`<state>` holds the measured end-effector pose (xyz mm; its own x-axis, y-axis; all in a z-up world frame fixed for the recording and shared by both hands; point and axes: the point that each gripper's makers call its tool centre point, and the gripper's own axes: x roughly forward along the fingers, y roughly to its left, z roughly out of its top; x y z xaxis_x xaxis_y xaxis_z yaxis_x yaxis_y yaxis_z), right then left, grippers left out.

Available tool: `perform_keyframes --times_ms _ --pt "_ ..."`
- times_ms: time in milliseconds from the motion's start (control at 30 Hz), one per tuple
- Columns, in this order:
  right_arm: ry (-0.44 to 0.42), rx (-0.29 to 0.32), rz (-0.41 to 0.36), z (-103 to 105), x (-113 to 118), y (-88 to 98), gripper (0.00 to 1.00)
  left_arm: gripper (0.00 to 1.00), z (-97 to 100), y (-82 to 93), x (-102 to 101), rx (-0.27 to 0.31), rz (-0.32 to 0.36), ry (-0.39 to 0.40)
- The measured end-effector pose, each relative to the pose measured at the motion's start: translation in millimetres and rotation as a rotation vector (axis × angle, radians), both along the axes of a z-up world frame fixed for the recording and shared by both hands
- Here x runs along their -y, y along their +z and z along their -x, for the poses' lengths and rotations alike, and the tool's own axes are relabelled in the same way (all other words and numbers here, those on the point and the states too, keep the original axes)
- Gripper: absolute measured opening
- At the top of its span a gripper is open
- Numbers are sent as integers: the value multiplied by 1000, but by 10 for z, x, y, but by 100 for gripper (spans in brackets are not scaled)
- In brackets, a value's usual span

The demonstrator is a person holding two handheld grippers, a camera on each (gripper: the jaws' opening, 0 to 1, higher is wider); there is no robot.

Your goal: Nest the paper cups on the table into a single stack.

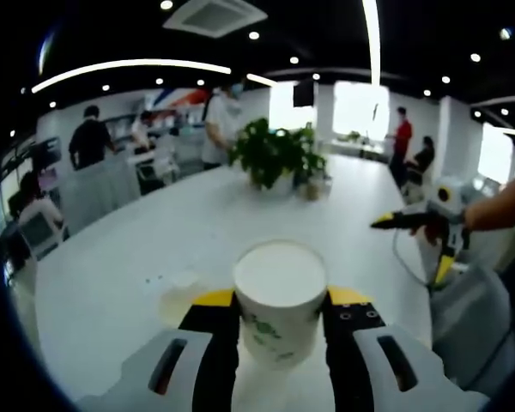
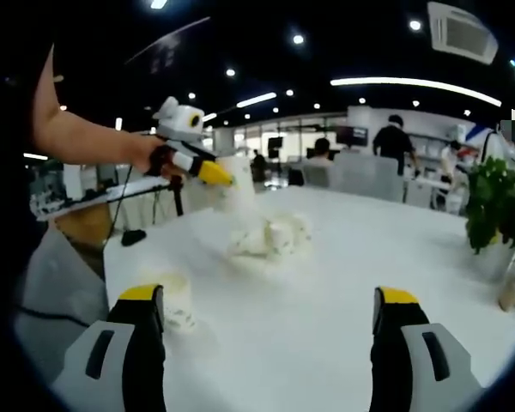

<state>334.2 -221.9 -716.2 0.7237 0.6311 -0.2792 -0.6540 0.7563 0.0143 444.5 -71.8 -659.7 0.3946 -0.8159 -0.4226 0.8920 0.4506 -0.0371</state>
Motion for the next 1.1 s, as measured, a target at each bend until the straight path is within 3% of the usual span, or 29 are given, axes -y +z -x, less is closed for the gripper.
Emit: perform_keyframes --times_ms 700,867,1100 --pt "-1 22 0 35 -24 81 100 36 276 182 93 22 9 -44" --pt "-6 21 1 37 -14 107 100 36 389 219 96 43 -4 -51" --pt "10 29 -6 80 -54 142 98 36 579 211 118 23 26 -57"
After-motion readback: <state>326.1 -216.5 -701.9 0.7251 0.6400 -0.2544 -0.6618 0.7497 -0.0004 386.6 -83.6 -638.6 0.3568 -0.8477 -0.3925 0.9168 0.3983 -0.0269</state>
